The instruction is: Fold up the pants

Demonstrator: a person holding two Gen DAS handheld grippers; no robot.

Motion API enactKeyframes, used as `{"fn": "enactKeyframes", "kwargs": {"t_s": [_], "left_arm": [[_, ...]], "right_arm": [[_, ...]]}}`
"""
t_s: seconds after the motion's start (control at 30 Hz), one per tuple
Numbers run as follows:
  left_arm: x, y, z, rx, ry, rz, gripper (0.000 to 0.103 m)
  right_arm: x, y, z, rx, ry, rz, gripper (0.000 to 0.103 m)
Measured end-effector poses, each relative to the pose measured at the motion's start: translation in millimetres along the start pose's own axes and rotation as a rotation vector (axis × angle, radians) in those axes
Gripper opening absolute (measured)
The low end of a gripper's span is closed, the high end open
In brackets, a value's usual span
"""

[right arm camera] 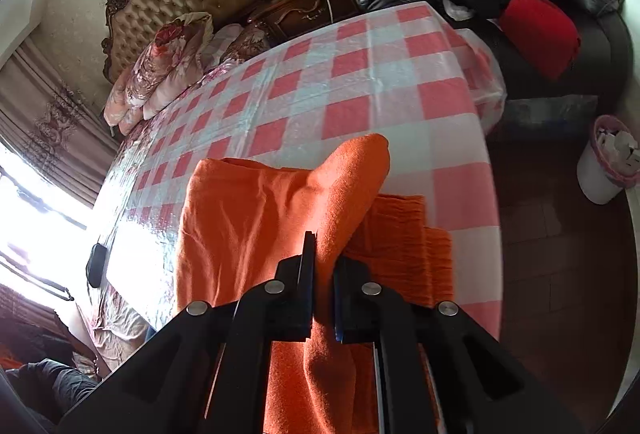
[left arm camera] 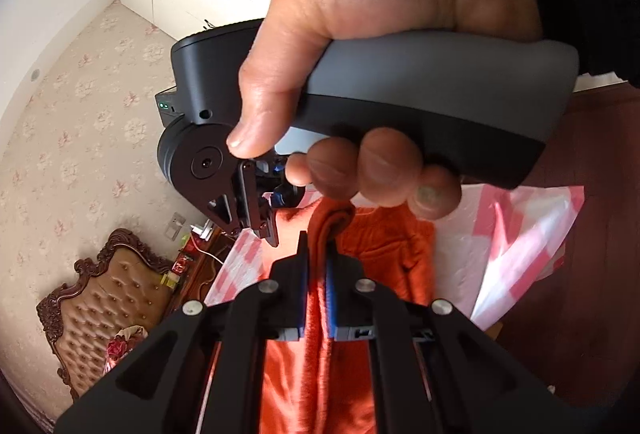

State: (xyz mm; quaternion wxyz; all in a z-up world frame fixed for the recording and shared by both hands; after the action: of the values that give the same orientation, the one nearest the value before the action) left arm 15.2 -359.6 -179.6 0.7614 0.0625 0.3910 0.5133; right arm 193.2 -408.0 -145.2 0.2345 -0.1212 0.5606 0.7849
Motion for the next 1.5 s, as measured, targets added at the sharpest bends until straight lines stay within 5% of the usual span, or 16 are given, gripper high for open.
{"fn": "enactKeyframes", "kwargs": {"t_s": [0.27,0.4,0.47,0.5,0.53,0.57,0.6,0.7,0.87,1.03,1.17,1.5], "left_arm": [[4.4,-25.5,-13.6,0.094,0.067,0.039,0.009],[5.9,-22.0,-11.6,0.223,0.178,-0.008,0.035],[7.9,-8.4,-2.6,0.251,0.21,-0.069,0.04],[10.7,0.5,2.8,0.25,0.225,-0.089,0.041],[14.0,7.7,8.6,0.262,0.254,-0.112,0.043],[18.5,15.8,16.6,0.268,0.296,-0.132,0.046],[26.3,23.1,27.8,0.249,0.339,-0.137,0.049],[53.2,36.2,64.6,0.169,0.454,-0.127,0.051],[122.8,26.8,115.9,0.147,0.751,0.022,0.051],[184.8,0.1,115.4,0.321,0.985,0.212,0.038],[197.7,-0.8,109.6,0.356,1.016,0.226,0.041],[202.4,-6.8,105.6,0.389,1.047,0.226,0.042]], "right_arm": [[17.5,-25.1,-19.7,0.121,0.067,-0.001,0.016],[22.7,-26.4,-23.9,0.13,0.085,-0.055,0.018],[28.5,-25.1,-23.7,0.136,0.098,-0.091,0.021],[31.0,-24.0,-24.5,0.143,0.101,-0.107,0.027],[32.5,-21.2,-25.1,0.149,0.095,-0.122,0.043],[33.8,-18.5,-28.0,0.184,0.083,-0.14,0.06],[35.6,-14.1,-31.8,0.247,0.066,-0.162,0.087],[41.2,9.9,-39.1,0.323,0.043,-0.245,0.088],[64.7,52.5,-7.7,0.406,0.068,-0.355,0.088],[94.8,40.2,62.2,0.498,0.176,-0.368,0.088],[107.2,12.6,82.1,0.47,0.16,-0.3,0.088],[127.3,-24.7,73.6,0.553,0.158,-0.193,0.087]]}}
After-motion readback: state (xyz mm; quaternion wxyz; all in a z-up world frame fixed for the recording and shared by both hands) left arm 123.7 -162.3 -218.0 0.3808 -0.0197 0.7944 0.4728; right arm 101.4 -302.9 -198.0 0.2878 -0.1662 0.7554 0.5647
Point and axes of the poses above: each gripper's, at about its wrist camera, not at the fingertips, and y roughly against the way its jaws point, z to its left, x to its underside, the point moved 4 cm from there along -y, roughly the way its jaws point, and after that the axes turned 9 degrees about x, right-handed, at the moved point
